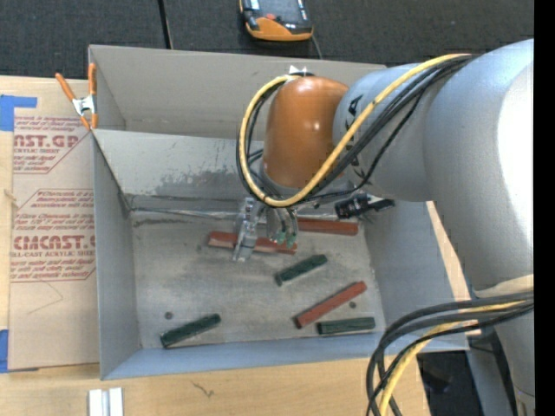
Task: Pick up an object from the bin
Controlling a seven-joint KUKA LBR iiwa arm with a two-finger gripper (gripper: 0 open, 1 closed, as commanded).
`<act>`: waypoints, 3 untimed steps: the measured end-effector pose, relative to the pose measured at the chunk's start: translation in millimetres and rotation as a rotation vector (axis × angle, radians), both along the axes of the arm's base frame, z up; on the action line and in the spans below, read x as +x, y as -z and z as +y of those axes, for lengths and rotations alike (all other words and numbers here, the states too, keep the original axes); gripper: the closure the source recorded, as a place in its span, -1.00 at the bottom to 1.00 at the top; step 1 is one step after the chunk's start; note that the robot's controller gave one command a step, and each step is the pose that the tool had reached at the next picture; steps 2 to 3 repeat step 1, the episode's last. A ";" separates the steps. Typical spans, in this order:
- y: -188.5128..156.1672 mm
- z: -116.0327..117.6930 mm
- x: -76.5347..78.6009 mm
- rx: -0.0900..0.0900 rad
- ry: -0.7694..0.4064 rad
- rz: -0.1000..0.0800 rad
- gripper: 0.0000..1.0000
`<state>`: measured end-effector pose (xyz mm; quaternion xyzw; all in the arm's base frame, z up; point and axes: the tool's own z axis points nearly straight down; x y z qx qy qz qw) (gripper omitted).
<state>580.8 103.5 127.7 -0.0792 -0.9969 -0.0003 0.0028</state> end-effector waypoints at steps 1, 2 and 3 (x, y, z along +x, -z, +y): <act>-18.5 0.2 1.5 0.001 0.000 -0.006 1.00; -18.5 0.2 1.5 0.001 0.000 -0.006 1.00; -18.5 0.2 1.5 0.001 0.000 -0.006 1.00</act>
Offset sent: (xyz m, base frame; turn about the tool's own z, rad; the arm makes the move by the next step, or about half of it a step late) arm 0.0002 -0.0001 0.0633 0.0000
